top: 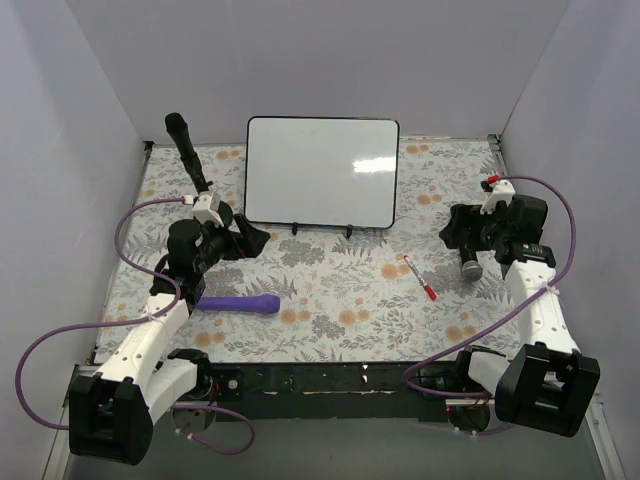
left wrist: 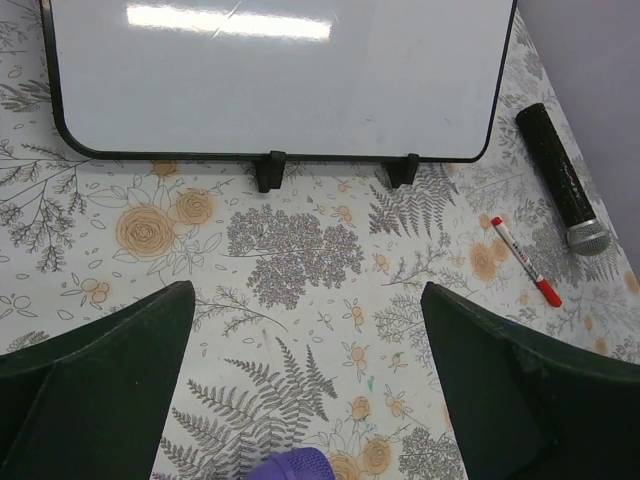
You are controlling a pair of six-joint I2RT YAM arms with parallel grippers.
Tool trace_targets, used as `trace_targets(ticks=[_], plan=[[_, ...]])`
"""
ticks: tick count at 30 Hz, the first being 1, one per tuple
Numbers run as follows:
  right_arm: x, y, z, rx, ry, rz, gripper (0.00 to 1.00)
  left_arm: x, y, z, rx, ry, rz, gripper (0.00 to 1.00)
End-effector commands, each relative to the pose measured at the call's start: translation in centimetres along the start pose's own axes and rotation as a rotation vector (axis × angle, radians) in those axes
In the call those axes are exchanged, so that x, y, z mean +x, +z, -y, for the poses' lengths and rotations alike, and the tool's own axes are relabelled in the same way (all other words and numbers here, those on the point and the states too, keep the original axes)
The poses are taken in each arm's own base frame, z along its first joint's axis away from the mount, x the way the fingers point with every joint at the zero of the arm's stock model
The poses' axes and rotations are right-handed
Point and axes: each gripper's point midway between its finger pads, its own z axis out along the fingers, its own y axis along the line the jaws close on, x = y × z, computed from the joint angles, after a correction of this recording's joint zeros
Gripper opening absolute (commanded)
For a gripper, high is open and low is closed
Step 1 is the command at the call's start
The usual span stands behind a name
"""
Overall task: Write a sentence on the whiteboard
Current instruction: Pick up the whiteboard marker from the center of the board.
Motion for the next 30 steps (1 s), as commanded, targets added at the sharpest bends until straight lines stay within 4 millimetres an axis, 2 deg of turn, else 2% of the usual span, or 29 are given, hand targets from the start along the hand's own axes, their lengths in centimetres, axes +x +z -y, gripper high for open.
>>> trace_targets(ticks=[1,4,7,8,10,11,14,16,19,20,22,25,30], plan=[[-2.3,-0.5,-1.7,-0.108,-0.087,0.044,0.98,-2.5,-0.8,2.7,0.085,-0.009,0.037,0.98],[-1.7,-0.7,-3.2,-0.210,-0.179,0.034,0.98,-2.6,-1.5,4.3,0.138,-0.076,0.015,0.98],[-0.2,-0.7,-4.9,-0.289,-0.287,-0.012,0.98,-2.0,-2.3,5.4,0.156,-0.150,-0.028,0.98],[0.9,-0.7,-6.2,-0.349,-0.373,-0.035,0.98,-1.3,-2.6,6.4,0.167,-0.158,-0.056,0.98],[2.7,-0.6,-7.6,-0.401,-0.444,-0.075,0.98,-0.7,-2.8,7.6,0.169,-0.162,-0.073,0.98],[3.7,-0.4,-9.0,-0.442,-0.491,-0.097,0.98,0.1,-2.8,8.9,0.175,-0.161,-0.091,0.98],[6.5,-0.2,-10.1,-0.515,-0.595,-0.151,0.98,1.4,-2.7,10.8,0.150,-0.148,-0.122,0.98],[7.5,0.1,-9.9,-0.534,-0.635,-0.172,0.98,2.6,-2.1,11.0,0.114,-0.133,-0.159,0.98],[8.4,1.1,-8.7,-0.491,-0.652,-0.204,0.98,4.3,-1.4,12.2,0.094,-0.096,-0.202,0.98],[8.7,1.3,-8.6,-0.487,-0.654,-0.217,0.98,5.1,-1.4,13.2,0.116,-0.081,-0.219,0.98],[9.4,1.9,-7.8,-0.461,-0.647,-0.265,0.95,6.4,-0.7,13.4,0.116,-0.073,-0.251,0.98],[10.5,2.8,-7.1,-0.418,-0.641,-0.332,0.88,7.6,-0.3,14.1,0.155,-0.086,-0.276,0.98],[12.2,3.6,-5.9,-0.352,-0.638,-0.403,0.78,8.3,0.0,14.6,0.200,-0.122,-0.268,0.98]])
